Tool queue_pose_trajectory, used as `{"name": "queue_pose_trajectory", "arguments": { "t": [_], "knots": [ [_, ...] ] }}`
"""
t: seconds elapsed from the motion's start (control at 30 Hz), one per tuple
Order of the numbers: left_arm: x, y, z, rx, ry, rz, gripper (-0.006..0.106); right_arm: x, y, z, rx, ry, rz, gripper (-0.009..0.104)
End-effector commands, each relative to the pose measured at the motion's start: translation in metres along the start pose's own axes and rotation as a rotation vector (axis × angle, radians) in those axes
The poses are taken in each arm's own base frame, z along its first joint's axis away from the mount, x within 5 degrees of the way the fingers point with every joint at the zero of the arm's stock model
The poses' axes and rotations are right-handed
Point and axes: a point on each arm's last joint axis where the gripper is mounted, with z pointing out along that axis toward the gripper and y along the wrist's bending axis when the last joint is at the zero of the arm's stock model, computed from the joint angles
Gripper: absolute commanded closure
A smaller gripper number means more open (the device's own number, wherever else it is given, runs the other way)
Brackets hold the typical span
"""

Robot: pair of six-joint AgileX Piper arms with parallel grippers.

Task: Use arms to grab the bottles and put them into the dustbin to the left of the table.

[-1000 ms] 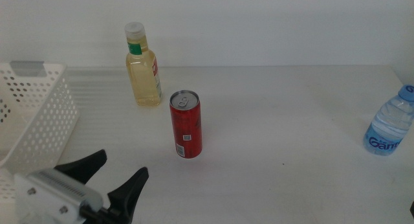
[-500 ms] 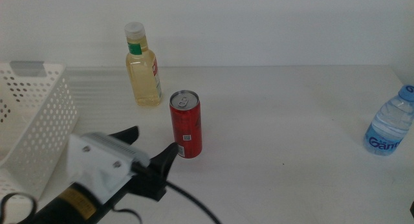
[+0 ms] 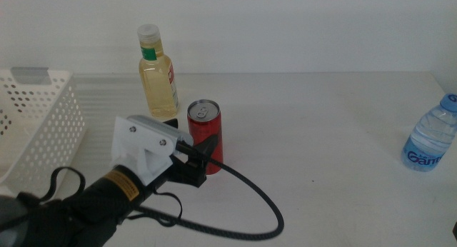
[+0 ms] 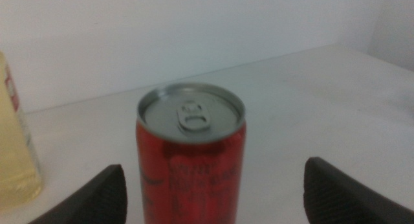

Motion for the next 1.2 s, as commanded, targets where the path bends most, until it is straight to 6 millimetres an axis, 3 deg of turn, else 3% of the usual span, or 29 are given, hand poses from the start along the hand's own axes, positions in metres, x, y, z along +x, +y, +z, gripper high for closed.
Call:
{"name": "queue_pose_trajectory", "arguments": {
  "t": [0.0,0.63,1.17],
  "knots": [
    [-0.021,0.001,0.007,0.039,-0.124,-0.014,0.01,-0.01,-0.002,-0.003,0.028,-0.103,-0.023,0.027],
    [-0.005,0.014,0.054,0.072,-0.09,-0.018,0.01,-0.01,-0.002,-0.003,0.028,-0.103,-0.023,0.027],
    [0.022,0.017,0.065,0.083,-0.129,-0.046,0.01,-0.01,-0.002,-0.003,0.028,-0.103,-0.023,0.027]
  ]
}}
